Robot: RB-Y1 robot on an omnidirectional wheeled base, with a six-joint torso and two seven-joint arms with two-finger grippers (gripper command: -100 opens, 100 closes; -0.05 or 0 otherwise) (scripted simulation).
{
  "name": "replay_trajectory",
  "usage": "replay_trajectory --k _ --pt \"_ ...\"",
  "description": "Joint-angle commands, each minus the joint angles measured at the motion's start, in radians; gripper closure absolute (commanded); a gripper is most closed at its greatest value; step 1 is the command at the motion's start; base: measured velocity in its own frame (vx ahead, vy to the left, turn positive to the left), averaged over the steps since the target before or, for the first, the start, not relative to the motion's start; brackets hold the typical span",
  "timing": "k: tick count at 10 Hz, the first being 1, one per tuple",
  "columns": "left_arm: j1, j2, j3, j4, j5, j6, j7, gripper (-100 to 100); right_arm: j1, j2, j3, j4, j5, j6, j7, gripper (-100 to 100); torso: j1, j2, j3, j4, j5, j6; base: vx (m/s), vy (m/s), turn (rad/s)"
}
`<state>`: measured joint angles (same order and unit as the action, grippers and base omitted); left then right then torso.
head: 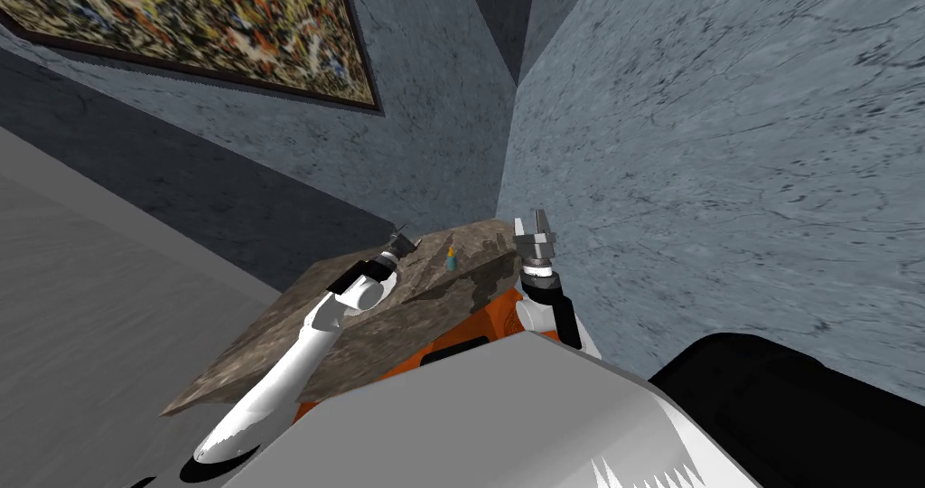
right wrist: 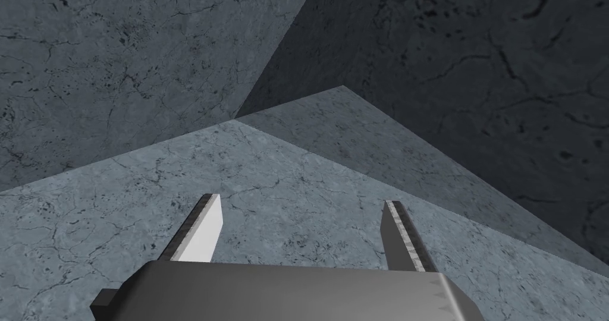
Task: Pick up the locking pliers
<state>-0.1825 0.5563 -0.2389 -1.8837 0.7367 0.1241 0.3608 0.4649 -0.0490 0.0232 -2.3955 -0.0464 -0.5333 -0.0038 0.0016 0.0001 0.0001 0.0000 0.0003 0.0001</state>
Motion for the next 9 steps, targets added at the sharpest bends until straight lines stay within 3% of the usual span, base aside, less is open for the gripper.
replay_trajectory --k 1,2,3,4,5,6,7,8,9 --pt "-0.017 0.005 -0.009 0.018 0.023 0.05 0.013 -100 0.0 0.0 0.0 0.0 0.0 0.0 0.0 0 0.0 0.0 0.0 0.0 0.0 0.0 -0.007 0.024 -0.118" --pt "-0.056 0.039 -0.03 0.06 0.065 0.08 0.042 -100 0.0 0.0 0.0 0.0 0.0 0.0 0.0 0 0.0 0.0 0.0 0.0 0.0 -0.001 -0.009 0.022 -0.218" --pt "-0.056 0.039 -0.03 0.065 0.072 0.106 0.042 -100 0.0 0.0 0.0 0.0 0.0 0.0 0.0 0 0.0 0.0 0.0 0.0 0.0 0.0 -0.002 0.026 -0.113" --pt "-0.094 0.074 -0.052 0.105 0.113 0.138 0.071 -100 0.0 0.0 0.0 0.0 0.0 0.0 0.0 0 0.0 0.0 0.0 0.0 0.0 -0.001 -0.004 0.033 -0.241" --pt "-0.094 0.074 -0.052 0.114 0.122 0.159 0.071 -100 0.0 0.0 0.0 0.0 0.0 0.0 0.0 0 0.001 0.0 0.0 0.0 0.0 0.0 -0.008 0.031 -0.119" --pt "-0.131 0.109 -0.074 0.159 0.166 0.187 0.099 -100 0.0 0.0 0.0 0.0 0.0 0.0 0.0 0 0.001 0.0 0.0 0.0 0.0 -0.001 -0.005 0.029 -0.232" --pt "-0.131 0.109 -0.074 0.165 0.171 0.22 0.099 -100 0.0 0.0 0.0 0.0 0.0 0.0 0.0 0 0.001 0.0 0.0 0.0 0.0 0.0 -0.005 0.029 -0.131" --pt "-0.166 0.145 -0.096 0.21 0.206 0.252 0.126 -100 0.0 0.0 0.0 0.0 0.0 0.0 0.0 0 0.001 0.0 0.0 0.0 0.0 -0.001 -0.005 0.031 -0.264" --pt "-0.166 0.145 -0.096 0.217 0.22 0.277 0.126 -100 0.0 0.0 0.0 0.0 0.0 0.0 0.0 0 0.001 0.0 0.0 0.0 0.0 0.0 -0.006 0.034 -0.132"
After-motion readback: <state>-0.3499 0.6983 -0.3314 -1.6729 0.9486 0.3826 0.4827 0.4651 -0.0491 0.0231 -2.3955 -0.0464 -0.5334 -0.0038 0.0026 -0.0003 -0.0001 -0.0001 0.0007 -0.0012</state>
